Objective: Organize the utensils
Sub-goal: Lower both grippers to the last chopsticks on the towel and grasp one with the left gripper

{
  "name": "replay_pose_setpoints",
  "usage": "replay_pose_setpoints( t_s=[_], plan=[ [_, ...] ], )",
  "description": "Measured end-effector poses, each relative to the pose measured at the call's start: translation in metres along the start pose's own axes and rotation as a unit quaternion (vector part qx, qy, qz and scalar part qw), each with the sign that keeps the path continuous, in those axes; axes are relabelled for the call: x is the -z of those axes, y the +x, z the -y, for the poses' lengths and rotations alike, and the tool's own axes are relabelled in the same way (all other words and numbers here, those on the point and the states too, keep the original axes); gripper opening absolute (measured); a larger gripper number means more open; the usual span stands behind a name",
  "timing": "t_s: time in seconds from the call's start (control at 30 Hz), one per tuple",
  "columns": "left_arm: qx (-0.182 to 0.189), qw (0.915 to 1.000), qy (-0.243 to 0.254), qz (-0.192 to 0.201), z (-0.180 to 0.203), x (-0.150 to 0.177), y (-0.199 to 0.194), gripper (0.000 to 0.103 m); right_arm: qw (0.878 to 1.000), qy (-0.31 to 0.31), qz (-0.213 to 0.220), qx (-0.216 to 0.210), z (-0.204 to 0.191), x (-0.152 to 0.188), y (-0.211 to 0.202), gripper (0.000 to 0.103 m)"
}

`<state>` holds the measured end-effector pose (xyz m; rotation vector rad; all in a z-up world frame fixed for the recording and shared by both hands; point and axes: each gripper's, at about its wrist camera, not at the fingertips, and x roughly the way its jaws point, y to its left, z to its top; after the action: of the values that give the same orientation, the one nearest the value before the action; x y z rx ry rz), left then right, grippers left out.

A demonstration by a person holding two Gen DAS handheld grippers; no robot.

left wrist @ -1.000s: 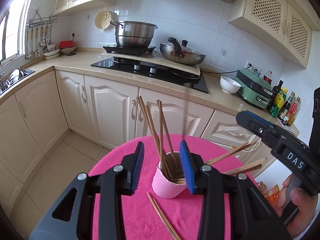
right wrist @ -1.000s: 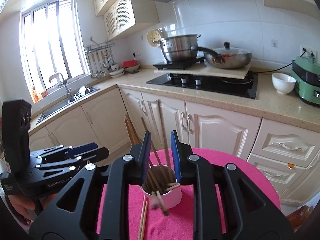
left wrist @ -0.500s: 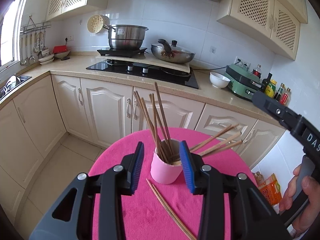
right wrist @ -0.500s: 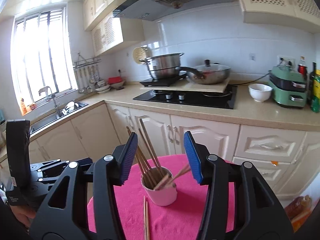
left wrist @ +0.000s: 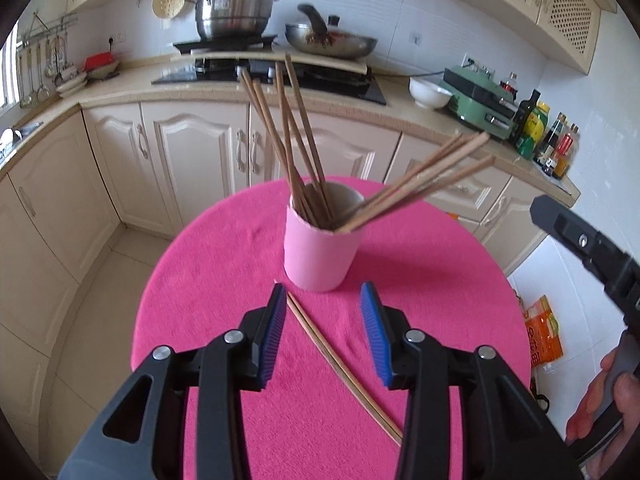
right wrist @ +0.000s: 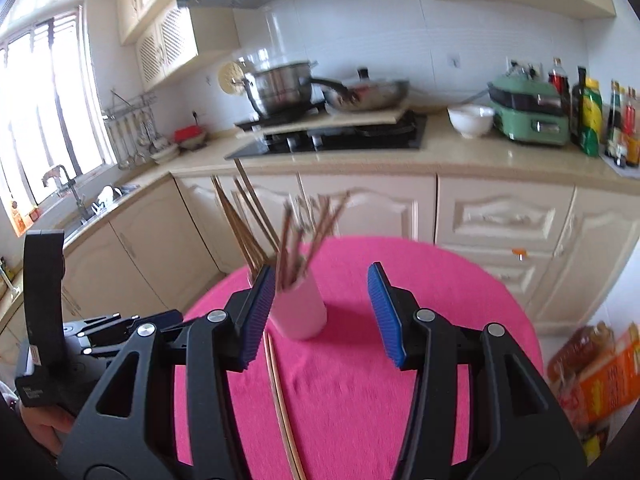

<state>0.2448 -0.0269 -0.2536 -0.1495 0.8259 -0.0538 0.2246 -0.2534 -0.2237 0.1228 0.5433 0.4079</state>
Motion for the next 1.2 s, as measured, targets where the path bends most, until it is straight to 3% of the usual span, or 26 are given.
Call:
replay_pose_setpoints(
  t_s=[0.23,0.47,0.73,0.87,1.07,1.17,1.2],
  plan=[
    [0.006,0.9970,-0.038,-0.067,-0.010,0.024,0.049,0.039,0.998,0.017,-0.064,0.017,0.012,0.035,0.033,0.048],
    [-0.027,0.9874,-0.068,-0.140,-0.024,0.048,0.102,0.039,0.992,0.032,-0.117,0.018,0.024,0.063,0.064,0.048],
    [-0.043,0.9826,-0.064,-0.169,-0.021,0.052,0.129,0.039,0.988,0.033,-0.150,0.011,0.028,0.070,0.086,0.048],
    [-0.062,0.9826,-0.042,-0.170,-0.014,0.050,0.132,0.039,0.987,0.031,-0.158,0.009,0.028,0.071,0.092,0.048],
    [-0.098,0.9760,0.004,-0.194,0.001,0.037,0.152,0.040,0.985,0.029,-0.171,0.009,0.024,0.070,0.100,0.048],
    [-0.093,0.9759,0.012,-0.197,0.002,0.037,0.152,0.036,0.983,0.023,-0.180,0.008,0.021,0.070,0.102,0.048],
    [-0.090,0.9764,0.012,-0.196,-0.002,0.038,0.148,0.030,0.983,0.022,-0.184,0.007,0.020,0.070,0.103,0.048]
  ],
)
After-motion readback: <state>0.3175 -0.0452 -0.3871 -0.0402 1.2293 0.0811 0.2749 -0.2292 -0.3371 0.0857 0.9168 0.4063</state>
